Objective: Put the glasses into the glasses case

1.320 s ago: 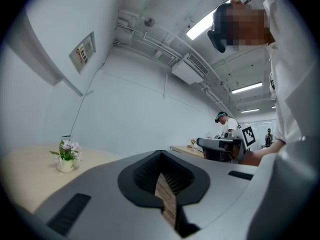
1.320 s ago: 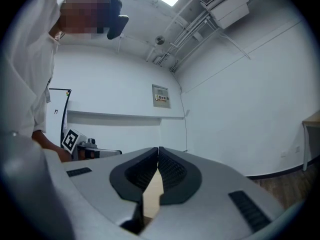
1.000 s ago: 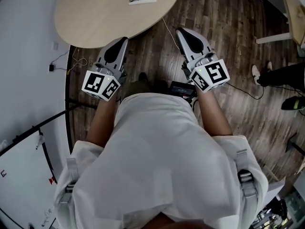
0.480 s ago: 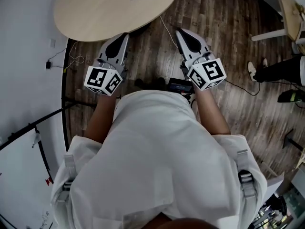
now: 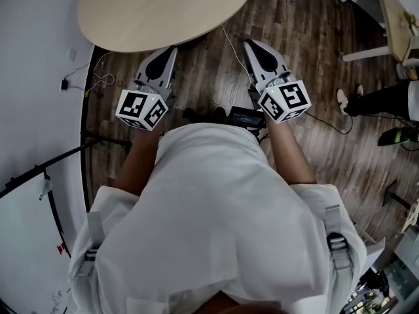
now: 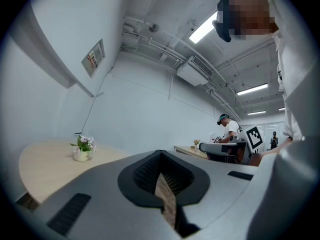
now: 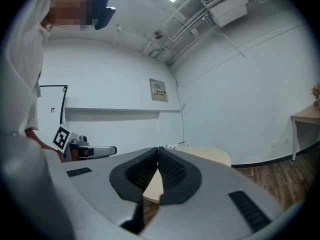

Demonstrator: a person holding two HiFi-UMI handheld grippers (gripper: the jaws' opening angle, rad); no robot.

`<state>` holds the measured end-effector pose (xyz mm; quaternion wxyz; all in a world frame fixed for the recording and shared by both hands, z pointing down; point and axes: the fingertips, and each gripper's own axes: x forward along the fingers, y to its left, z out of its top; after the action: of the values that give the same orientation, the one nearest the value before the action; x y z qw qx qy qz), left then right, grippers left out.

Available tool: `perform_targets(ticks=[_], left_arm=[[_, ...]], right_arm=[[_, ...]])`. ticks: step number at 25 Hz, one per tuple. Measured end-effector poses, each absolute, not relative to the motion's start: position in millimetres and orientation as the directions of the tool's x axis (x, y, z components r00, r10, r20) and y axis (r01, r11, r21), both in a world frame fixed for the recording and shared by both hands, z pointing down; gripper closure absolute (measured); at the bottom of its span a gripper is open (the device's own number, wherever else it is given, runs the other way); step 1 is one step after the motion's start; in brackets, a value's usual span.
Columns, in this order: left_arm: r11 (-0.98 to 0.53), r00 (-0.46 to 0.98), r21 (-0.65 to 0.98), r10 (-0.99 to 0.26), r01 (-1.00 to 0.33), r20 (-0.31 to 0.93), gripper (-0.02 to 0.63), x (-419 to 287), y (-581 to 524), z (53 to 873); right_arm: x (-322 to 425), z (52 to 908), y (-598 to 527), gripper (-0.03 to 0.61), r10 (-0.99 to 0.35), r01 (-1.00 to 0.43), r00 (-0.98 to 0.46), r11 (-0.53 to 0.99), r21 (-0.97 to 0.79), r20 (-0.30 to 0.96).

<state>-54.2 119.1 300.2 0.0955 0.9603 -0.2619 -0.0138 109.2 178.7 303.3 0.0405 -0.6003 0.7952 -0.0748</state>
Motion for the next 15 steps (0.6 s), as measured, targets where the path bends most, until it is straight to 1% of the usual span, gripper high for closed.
perform_targets(ticks=[8,15], left_arm=[[-0.85,0.871,0.201,-0.491,-0.487,0.033,0.607,-53.0,123.2,307.0],[-0.851,0.873,0.202,-0.485,-0.485,0.054,0.609,-45.6,124.2,310.0]], right_arm=[[109.4,302.7,183.0,0.555,-0.96,-0.953,-0.278,0.272,-0.136,0.031],[116.7,304.0,184.1,0.555,-0.96,-0.952,-0.279,0.271,-0.143,0.037]])
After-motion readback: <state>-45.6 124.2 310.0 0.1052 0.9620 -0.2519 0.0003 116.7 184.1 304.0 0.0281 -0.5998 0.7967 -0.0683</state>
